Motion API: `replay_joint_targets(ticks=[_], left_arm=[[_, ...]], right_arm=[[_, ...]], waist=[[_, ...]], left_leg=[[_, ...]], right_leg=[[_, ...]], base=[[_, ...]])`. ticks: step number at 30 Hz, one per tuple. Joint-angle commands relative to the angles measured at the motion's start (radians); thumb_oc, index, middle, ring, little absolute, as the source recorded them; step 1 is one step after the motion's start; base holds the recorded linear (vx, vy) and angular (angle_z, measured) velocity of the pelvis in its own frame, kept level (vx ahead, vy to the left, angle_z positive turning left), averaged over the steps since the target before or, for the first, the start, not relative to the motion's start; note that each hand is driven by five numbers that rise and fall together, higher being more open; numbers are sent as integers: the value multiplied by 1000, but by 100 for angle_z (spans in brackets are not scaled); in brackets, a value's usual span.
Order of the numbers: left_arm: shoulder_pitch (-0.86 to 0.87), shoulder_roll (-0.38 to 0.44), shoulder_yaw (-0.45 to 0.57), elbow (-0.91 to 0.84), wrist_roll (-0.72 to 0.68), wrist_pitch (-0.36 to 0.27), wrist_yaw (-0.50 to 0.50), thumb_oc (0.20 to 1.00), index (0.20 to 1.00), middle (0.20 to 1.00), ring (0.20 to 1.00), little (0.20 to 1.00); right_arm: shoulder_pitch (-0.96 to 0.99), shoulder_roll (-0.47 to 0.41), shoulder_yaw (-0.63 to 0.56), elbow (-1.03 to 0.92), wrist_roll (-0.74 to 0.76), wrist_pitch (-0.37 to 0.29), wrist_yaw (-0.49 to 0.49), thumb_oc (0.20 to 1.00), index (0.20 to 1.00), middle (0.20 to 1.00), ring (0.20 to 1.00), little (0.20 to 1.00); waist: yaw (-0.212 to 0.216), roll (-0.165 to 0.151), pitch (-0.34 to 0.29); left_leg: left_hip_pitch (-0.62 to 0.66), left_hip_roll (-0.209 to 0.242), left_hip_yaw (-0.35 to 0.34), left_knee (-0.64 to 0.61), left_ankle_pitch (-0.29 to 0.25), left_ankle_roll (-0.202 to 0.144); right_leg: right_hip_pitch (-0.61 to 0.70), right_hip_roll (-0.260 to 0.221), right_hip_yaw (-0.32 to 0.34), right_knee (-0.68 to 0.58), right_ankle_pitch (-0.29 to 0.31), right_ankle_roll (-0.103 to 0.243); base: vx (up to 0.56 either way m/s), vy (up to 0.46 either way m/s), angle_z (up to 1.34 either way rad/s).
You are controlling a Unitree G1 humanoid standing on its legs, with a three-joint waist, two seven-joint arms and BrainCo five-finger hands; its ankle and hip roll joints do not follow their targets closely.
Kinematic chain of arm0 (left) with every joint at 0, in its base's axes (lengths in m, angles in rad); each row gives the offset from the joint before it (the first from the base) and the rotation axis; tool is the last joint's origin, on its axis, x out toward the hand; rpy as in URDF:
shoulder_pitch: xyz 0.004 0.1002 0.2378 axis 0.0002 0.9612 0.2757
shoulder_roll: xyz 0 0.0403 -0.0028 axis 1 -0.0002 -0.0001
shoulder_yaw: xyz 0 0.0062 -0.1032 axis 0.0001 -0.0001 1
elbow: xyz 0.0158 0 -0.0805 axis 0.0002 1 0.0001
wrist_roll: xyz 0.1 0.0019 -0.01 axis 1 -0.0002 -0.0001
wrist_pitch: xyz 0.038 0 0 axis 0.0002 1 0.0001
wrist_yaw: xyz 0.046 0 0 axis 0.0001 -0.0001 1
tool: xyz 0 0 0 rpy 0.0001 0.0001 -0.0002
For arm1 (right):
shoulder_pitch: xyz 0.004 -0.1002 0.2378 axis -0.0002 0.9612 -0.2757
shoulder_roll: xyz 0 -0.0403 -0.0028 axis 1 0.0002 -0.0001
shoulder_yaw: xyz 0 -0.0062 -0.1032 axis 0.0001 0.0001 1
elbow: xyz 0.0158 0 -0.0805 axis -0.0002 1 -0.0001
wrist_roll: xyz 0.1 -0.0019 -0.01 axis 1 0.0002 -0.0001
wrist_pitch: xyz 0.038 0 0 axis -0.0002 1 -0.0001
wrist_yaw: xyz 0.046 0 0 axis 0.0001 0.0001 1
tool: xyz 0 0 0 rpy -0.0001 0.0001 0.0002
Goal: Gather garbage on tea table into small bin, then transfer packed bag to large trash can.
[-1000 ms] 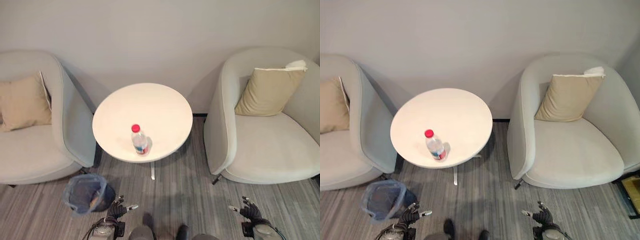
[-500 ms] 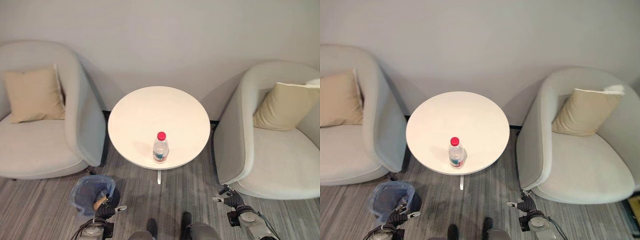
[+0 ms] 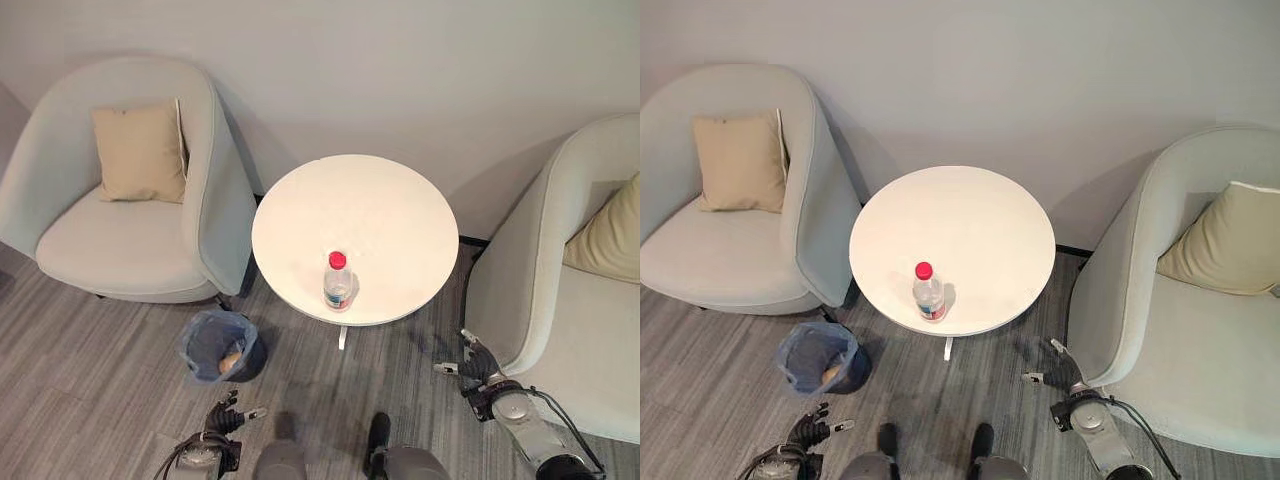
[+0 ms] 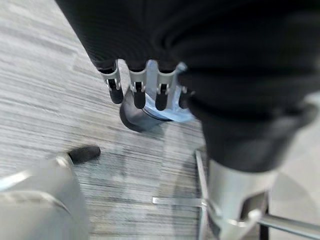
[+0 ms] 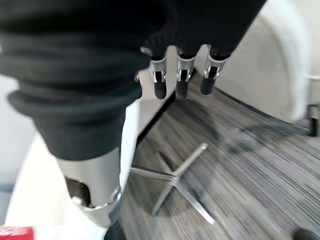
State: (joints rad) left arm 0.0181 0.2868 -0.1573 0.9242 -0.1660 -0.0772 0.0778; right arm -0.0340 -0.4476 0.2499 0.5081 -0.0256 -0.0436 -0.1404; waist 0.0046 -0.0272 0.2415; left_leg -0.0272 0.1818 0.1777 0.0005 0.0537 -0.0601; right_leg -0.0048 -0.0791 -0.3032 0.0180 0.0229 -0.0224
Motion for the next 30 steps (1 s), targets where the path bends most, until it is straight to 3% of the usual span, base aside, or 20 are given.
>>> replay_joint_targets(ticks=[1,10,18,25,26,27,30], left_arm=[[20,30,-13,-23,51,-23,12,1000,1000,1000,1000,1000],[55,44,26,-21,60,-28,20,1000,1000,1000,1000,1000],[92,25,-3,-13,70,-23,4,1000,1000,1000,1000,1000],[84,41,-35,-15,25,-28,22,1000,1000,1000,1000,1000],[81,43,-38,-19,13,-29,25,1000,1000,1000,1000,1000],[80,45,-39,-22,6,-30,26,1000,1000,1000,1000,1000],[75,54,-42,-36,-9,-33,26,1000,1000,1000,1000,1000]], right_arm=[[3,-37,-18,-62,-55,-48,-10,1000,1000,1000,1000,1000],[-23,-64,55,-256,-155,-60,29,1000,1000,1000,1000,1000],[-143,22,173,-138,-132,-45,31,1000,1000,1000,1000,1000],[-336,134,193,27,14,-26,-44,1000,1000,1000,1000,1000],[-357,149,179,51,54,-28,-58,504,504,504,504,504],[-370,155,174,65,76,-28,-62,200,200,200,200,200],[-400,160,144,81,153,-38,-74,200,200,200,200,200]], waist=[[-6,1,-65],[13,-3,-91],[47,16,-93],[118,27,-43],[126,29,-38],[132,31,-33],[147,35,-22]], left_leg=[[5,-68,-11,52,-70,-27],[69,-115,22,12,-111,4],[105,-121,-1,-50,-88,-3],[34,-130,-42,-50,-62,2],[24,-134,-47,-49,-61,4],[18,-135,-49,-48,-60,5],[-5,-139,-60,-45,-54,7]], right_leg=[[36,-57,22,26,-114,122],[36,-91,69,24,-83,153],[79,-84,37,-29,-75,159],[36,-90,6,-38,-61,162],[29,-92,5,-39,-57,162],[24,-93,5,-40,-54,163],[8,-99,0,-40,-48,164]], base=[[63,213,3],[64,110,-15],[55,-11,7],[-46,20,23],[-36,48,19],[-49,58,17],[-43,43,0]])
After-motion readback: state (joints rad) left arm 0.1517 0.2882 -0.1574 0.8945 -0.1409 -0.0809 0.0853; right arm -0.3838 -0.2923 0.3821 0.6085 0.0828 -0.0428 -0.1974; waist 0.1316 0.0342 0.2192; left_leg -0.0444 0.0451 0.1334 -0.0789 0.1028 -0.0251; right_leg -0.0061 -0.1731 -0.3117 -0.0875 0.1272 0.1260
